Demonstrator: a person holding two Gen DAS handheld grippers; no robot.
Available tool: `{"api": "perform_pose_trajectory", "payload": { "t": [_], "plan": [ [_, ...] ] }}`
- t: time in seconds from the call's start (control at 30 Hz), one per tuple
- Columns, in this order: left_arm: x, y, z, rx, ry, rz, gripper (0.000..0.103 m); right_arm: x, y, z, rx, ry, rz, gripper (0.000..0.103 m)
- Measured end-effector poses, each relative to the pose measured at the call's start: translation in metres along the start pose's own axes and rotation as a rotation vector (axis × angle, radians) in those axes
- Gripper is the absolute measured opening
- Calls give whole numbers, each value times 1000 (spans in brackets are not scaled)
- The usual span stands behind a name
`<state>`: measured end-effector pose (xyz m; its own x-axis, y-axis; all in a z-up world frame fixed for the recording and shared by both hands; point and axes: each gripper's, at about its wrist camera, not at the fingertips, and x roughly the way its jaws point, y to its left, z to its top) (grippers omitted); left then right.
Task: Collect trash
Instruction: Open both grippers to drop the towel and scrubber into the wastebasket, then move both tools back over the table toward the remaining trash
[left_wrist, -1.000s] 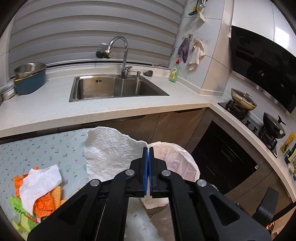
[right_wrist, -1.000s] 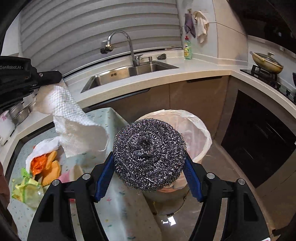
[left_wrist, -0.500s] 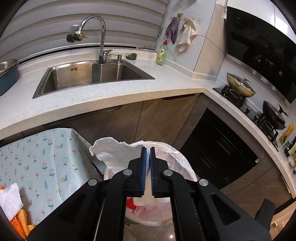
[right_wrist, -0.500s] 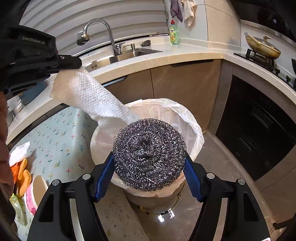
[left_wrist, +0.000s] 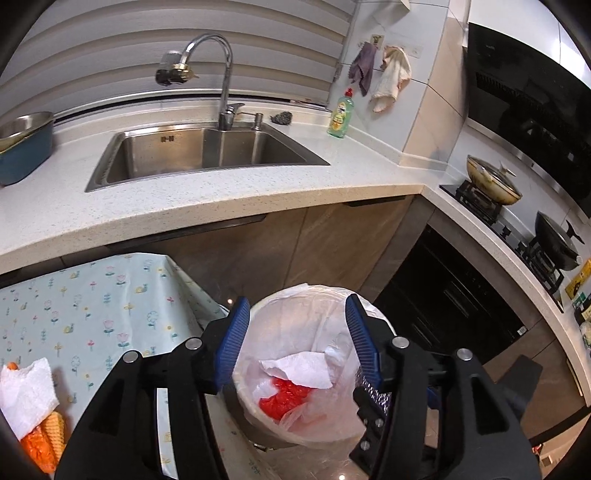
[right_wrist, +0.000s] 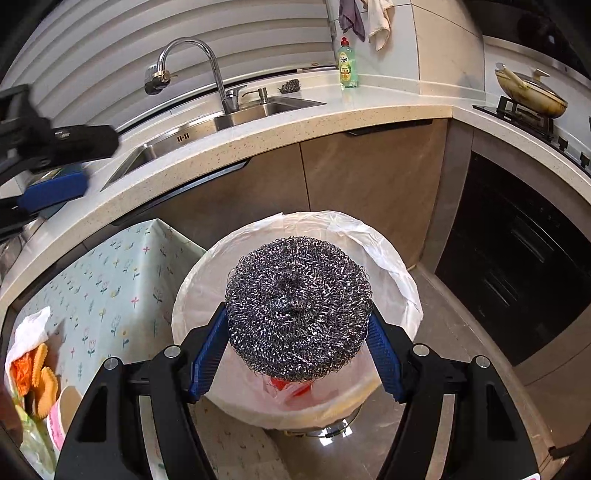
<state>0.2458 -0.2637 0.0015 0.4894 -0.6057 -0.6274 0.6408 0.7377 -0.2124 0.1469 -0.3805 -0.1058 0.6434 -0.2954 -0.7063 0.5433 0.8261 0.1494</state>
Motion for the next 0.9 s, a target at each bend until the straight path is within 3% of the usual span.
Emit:
{"api": "perform_pose_trajectory", "payload": {
  "t": [0.27, 0.4, 0.67, 0.9],
  "plan": [
    [-23, 17, -4, -9, -26, 93, 62, 34, 10, 11, -41, 55, -40, 72],
    [-39, 26, -7, -12, -47, 152, 77, 25, 17, 16, -56, 31, -44, 77],
    [-86, 42, -19, -28, -80, 209, 80, -39, 44, 30, -72, -59, 3, 84],
    [-140, 60, -33, -53, -107, 253, 80, -107, 81, 20, -123, -119, 65, 84]
  ]
}}
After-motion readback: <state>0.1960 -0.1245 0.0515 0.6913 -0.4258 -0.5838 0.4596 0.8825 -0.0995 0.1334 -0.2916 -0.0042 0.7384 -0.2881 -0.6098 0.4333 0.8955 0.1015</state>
